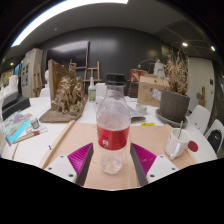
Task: Pour water
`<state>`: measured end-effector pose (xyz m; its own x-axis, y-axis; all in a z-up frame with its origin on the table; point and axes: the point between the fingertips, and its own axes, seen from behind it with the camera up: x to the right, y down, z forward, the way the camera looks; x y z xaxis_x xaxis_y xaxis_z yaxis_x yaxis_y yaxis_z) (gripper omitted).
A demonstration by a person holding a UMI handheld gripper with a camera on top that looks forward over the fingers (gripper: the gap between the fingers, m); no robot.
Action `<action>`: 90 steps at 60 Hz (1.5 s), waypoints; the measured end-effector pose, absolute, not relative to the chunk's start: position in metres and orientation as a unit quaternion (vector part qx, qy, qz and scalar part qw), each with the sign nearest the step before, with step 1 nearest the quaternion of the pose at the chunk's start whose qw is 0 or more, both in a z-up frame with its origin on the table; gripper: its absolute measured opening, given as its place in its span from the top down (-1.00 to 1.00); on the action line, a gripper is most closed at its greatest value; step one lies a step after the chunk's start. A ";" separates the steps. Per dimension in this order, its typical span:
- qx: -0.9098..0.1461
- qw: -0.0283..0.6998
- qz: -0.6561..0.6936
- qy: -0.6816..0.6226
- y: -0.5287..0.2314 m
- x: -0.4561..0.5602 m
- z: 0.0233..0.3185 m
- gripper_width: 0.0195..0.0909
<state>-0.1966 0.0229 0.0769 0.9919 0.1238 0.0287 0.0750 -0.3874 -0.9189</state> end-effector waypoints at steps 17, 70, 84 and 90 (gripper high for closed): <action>-0.834 0.550 0.026 -0.043 0.046 -0.198 0.062 0.67; -0.570 0.317 0.596 0.468 0.095 -0.138 0.200 0.94; -0.458 0.224 0.663 0.549 0.100 -0.119 0.189 0.93; -0.442 0.210 0.670 0.558 0.103 -0.117 0.183 0.94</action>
<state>-0.1172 0.1031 0.1828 -0.5203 -0.2112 -0.8275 -0.7752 -0.2897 0.5614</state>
